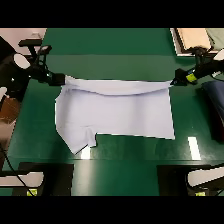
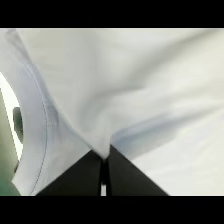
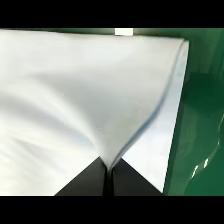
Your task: Fold the shirts.
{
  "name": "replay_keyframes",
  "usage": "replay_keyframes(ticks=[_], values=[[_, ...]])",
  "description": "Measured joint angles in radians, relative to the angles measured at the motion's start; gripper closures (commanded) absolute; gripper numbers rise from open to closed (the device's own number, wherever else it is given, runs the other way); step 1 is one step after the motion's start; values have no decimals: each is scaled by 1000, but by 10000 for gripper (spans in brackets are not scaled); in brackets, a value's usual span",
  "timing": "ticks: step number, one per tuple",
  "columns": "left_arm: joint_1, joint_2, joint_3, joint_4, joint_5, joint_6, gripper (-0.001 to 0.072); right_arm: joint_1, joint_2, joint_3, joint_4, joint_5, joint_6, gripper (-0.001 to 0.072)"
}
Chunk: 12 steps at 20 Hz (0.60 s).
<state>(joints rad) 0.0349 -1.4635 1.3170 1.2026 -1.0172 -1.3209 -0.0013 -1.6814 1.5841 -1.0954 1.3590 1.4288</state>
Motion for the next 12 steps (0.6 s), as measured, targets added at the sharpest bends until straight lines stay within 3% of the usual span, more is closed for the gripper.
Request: replay_keyframes(ticks=[1, 2, 7, 12], values=[[1, 0, -18, 0, 3, 5, 381, 3, 8, -35, 2, -12, 0, 558], [2, -1, -32, 0, 3, 7, 77, 5, 15, -62, 2, -20, -1, 339], [3, 24, -43, 3, -78, -3, 66, -8, 87, -124, 4, -27, -2, 321], [3, 208, -164, 113, -183, -71, 65, -45, 250, -137, 4, 84, -15, 322]])
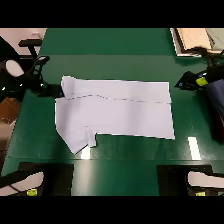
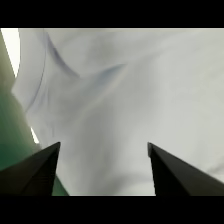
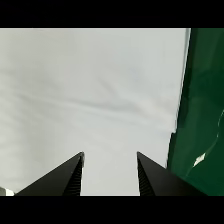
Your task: Fold the shirts.
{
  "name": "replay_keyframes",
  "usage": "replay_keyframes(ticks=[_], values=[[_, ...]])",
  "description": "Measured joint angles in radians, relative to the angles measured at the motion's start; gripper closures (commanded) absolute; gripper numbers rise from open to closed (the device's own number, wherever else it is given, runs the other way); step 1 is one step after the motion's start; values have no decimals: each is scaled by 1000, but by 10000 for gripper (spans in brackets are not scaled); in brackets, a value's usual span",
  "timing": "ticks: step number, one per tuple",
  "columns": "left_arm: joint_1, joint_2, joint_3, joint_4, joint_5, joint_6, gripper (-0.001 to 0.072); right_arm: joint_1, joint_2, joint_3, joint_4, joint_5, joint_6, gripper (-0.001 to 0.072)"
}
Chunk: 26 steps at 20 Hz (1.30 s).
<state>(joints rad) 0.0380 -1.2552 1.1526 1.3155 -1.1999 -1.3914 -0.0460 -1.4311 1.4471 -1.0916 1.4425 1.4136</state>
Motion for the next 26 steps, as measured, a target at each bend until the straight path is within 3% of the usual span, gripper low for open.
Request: replay_keyframes(ticks=[9, 20, 21, 23, 26], values=[[0, 404, -521, 38, -57, -189, 65, -10, 210, -2, 0, 43, -4, 324], [1, 474, -775, -219, 121, -235, 67, -10, 234, -3, 0, 55, -5, 324], [0, 474, -783, -241, 144, -235, 235, -10, 235, -3, 0, 60, -5, 324], [0, 470, -796, -246, 190, -233, 664, -10, 235, -3, 1, 72, -5, 324], [-1, 472, -777, -272, 202, -222, 687, -15, 235, -3, 1, 105, -7, 324]])
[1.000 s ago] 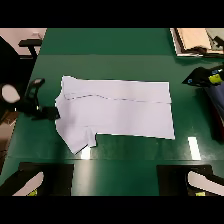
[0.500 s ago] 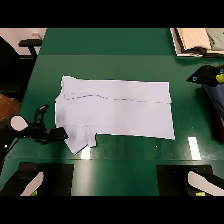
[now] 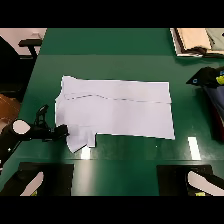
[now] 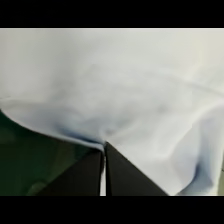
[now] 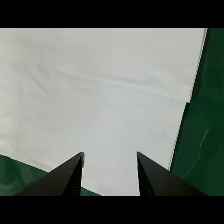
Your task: Fold the shirts.
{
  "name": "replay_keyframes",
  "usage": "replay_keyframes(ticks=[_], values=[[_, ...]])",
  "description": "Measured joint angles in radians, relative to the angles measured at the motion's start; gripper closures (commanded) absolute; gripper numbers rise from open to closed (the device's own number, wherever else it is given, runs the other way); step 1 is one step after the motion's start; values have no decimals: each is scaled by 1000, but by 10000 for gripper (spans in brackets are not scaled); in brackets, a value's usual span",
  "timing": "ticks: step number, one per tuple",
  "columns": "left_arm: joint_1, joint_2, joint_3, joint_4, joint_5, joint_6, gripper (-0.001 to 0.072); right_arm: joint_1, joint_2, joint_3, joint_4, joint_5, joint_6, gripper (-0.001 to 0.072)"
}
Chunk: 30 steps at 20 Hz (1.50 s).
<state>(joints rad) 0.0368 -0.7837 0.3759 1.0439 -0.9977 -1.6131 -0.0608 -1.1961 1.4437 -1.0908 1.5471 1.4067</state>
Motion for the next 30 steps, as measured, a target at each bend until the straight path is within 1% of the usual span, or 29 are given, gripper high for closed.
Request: replay_keyframes(ticks=[2, 4, 5, 6, 7, 9, 11, 13, 17, 18, 19, 20, 21, 22, 23, 25, 27, 30], values=[[1, 9, 34, -10, -18, 18, 687, -20, 6, -19, -2, 27, -1, 324], [1, 32, 72, -16, -50, 31, 687, -60, 30, -90, -10, 40, -2, 323], [0, 48, 94, -18, -60, 36, 687, -87, 48, -148, -21, 40, -2, 293], [1, 62, 113, -19, -71, 40, 687, -115, 66, -212, -34, 39, -2, 165], [0, 74, 131, -21, -84, 42, 686, -145, 86, -285, -47, 34, -2, 168], [0, 89, 158, -23, -104, 47, 686, -214, 121, -460, -65, -5, -2, 283], [0, 96, 171, -23, -116, 58, 686, -264, 138, -620, -69, -43, -5, 282], [0, 100, 179, -23, -124, 66, 686, -291, 136, -750, -38, -82, -24, 282], [0, 103, 185, -24, -130, 74, 686, -271, 91, -889, 47, -176, -56, 283], [0, 103, 185, -24, -132, 78, 686, -250, 76, -901, 67, -186, -60, 301], [0, 103, 185, -23, -133, 84, 686, -228, 62, -906, 80, -194, -64, 439], [0, 103, 186, -23, -138, 89, 687, -204, 50, -907, 83, -210, -65, 529], [0, 103, 186, -18, -148, 92, 688, -182, 42, -903, 80, -219, -67, 540], [0, 104, 186, -11, -162, 95, 688, -161, 40, -896, 83, -229, -69, 652], [0, 104, 187, -2, -179, 97, 688, -142, 45, -886, 82, -242, -71, 695], [0, 115, 187, 20, -227, 100, 688, -120, 82, -863, 78, -226, -71, 695], [1, 151, 187, 37, -274, 99, 689, -108, 144, -837, 36, -192, -70, 695], [1, 229, 187, 27, -396, 95, 688, -100, 255, -791, -53, -69, -54, 695]])
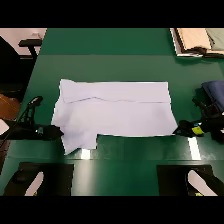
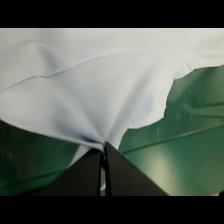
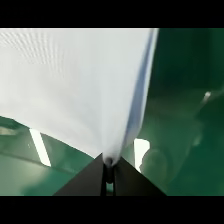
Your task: Fold the shirts.
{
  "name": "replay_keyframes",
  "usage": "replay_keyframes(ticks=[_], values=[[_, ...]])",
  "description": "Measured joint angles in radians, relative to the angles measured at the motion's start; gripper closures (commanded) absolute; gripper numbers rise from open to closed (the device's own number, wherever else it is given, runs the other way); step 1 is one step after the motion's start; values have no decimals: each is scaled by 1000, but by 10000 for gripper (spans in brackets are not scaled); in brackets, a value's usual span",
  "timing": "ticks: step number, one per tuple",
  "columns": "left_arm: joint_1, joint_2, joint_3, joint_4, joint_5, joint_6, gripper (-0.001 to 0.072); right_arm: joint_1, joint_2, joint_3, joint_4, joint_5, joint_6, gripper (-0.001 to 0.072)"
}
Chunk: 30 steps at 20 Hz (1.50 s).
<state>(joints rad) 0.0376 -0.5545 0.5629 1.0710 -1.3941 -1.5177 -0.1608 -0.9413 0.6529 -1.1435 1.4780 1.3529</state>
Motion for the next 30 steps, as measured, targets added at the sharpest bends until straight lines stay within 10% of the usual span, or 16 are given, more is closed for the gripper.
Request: replay_keyframes(ticks=[5, 20, 22, 23, 26, 29, 30], values=[[-1, 61, 34, -69, -129, -15, 689, 4, 151, 99, -103, 150, 56, 696], [-1, -501, 265, -6, 478, 146, 665, 143, -503, 606, 8, -83, 53, 686], [0, -544, 275, -6, 530, 154, 171, 158, -588, 672, 40, -97, 50, 386], [0, -557, 280, -6, 546, 154, 138, 160, -621, 700, 57, -105, 49, 319], [0, -575, 316, -6, 553, 143, 142, 140, -683, 766, 110, -102, 35, 319], [0, -580, 373, -15, 484, 135, 636, 83, -703, 789, 138, -54, -5, 140], [0, -581, 385, -26, 462, 135, 685, 56, -706, 785, 139, -35, -16, 137]])
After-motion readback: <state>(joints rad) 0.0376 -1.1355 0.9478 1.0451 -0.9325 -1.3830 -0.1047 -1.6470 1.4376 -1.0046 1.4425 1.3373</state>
